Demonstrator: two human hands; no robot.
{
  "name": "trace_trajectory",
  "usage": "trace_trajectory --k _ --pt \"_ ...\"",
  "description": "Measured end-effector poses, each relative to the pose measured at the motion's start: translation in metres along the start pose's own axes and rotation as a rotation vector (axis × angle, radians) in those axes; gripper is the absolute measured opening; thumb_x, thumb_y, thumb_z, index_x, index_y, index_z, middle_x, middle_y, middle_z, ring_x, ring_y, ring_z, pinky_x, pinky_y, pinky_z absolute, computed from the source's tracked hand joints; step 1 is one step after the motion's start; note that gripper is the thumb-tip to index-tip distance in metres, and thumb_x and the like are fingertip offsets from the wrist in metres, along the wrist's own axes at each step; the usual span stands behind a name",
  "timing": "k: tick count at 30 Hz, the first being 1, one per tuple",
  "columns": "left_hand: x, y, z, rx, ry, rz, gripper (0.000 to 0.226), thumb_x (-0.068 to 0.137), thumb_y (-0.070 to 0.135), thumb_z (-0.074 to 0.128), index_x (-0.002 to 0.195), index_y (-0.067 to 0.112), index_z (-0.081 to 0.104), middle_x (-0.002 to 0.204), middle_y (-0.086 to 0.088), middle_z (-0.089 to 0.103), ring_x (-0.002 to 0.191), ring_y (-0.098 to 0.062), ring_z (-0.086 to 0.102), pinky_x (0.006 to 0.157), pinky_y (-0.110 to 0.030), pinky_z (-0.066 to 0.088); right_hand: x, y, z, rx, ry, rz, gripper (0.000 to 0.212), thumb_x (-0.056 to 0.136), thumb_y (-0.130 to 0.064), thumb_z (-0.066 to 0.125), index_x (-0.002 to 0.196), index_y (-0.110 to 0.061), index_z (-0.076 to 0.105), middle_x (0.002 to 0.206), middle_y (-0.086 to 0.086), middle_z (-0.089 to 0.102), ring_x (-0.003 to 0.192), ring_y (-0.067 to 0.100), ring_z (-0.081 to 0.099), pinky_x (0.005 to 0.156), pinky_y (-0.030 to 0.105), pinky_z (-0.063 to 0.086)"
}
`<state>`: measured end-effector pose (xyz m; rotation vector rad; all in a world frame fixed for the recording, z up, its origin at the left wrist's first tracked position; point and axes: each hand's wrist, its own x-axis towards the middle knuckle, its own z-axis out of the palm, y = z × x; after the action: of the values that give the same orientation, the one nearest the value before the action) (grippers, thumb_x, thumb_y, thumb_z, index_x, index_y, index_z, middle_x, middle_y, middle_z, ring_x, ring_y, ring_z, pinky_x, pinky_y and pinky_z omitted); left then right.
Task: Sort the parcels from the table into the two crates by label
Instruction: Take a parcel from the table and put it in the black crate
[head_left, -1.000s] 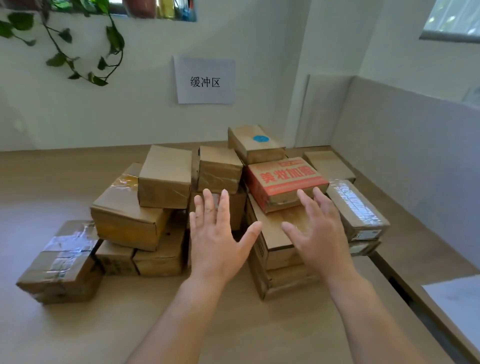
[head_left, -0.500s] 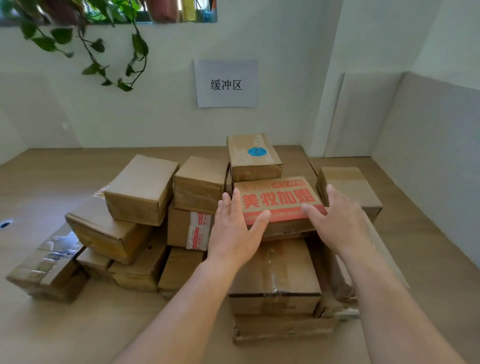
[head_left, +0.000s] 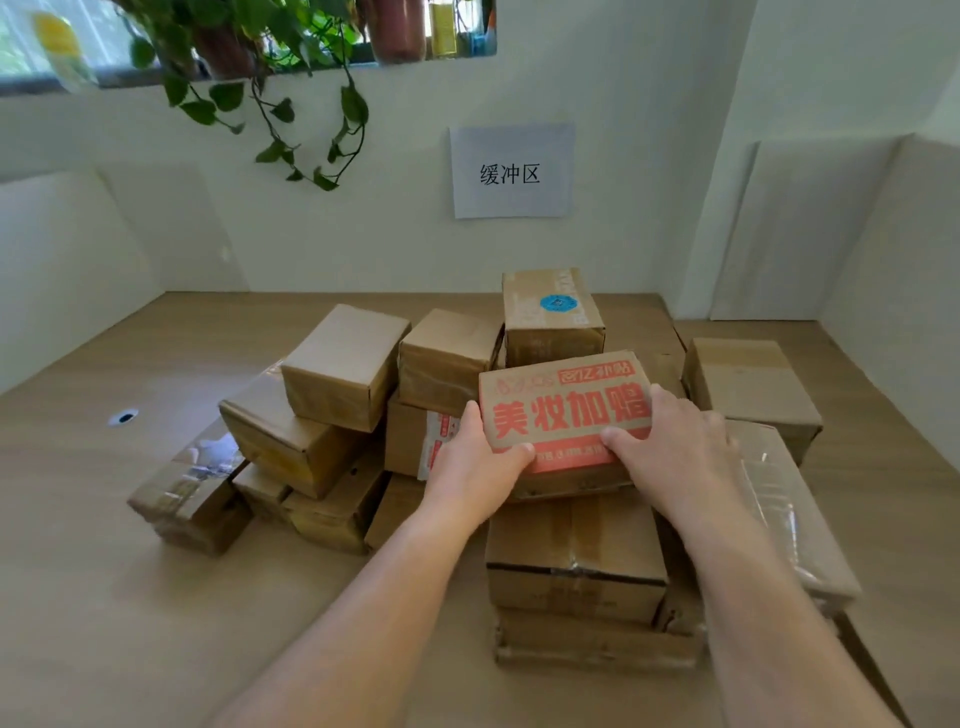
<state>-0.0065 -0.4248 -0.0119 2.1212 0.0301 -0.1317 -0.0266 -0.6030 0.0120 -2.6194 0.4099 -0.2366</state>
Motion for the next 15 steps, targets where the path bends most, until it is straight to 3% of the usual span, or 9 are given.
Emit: trace_trajectory --k 4,7,11,15 --pt "-0.031 -0.013 -0.027 -0.04 0.064 0.005 0.06 0.09 0.026 0.067 0.141 0.028 0.036 0.129 0.008 0.056 0.121 -0.01 0.052 0.099 -0.035 0.049 -0.027 -0.022 0.009 0.089 0.008 -0.043 0.077 0.084 -0.047 0.068 0.145 -0.016 0.033 0.134 0.006 0.049 0.128 0.029 0.041 0.106 0.046 0.039" --pt "-0.052 -0.035 -0.06 -0.032 0.121 -0.022 0.06 0.088 0.024 0.07 0.138 0.028 0.037 0.128 0.007 0.056 0.119 -0.011 0.053 0.1 -0.039 0.05 -0.052 -0.048 0.02 0.123 -0.033 -0.084 0.084 0.084 -0.044 0.069 0.149 -0.013 0.026 0.139 0.009 0.041 0.133 0.029 0.034 0.107 0.045 0.037" --pt "-0.088 -0.066 -0.11 -0.005 0.217 -0.082 0.068 0.077 0.029 0.073 0.136 0.028 0.039 0.125 0.004 0.05 0.116 -0.015 0.054 0.095 -0.045 0.052 -0.088 -0.095 0.038 0.15 -0.109 -0.158 0.086 0.08 -0.045 0.073 0.146 -0.011 0.03 0.136 0.011 0.04 0.129 0.027 0.037 0.107 0.044 0.04" --pt "-0.128 -0.101 -0.156 0.037 0.378 -0.165 0.063 0.079 0.019 0.071 0.134 0.02 0.041 0.125 -0.003 0.041 0.116 -0.021 0.048 0.099 -0.038 0.046 -0.126 -0.14 0.063 0.232 -0.223 -0.235 0.089 0.078 -0.042 0.077 0.148 -0.016 0.027 0.131 0.009 0.037 0.124 0.026 0.041 0.102 0.042 0.043"
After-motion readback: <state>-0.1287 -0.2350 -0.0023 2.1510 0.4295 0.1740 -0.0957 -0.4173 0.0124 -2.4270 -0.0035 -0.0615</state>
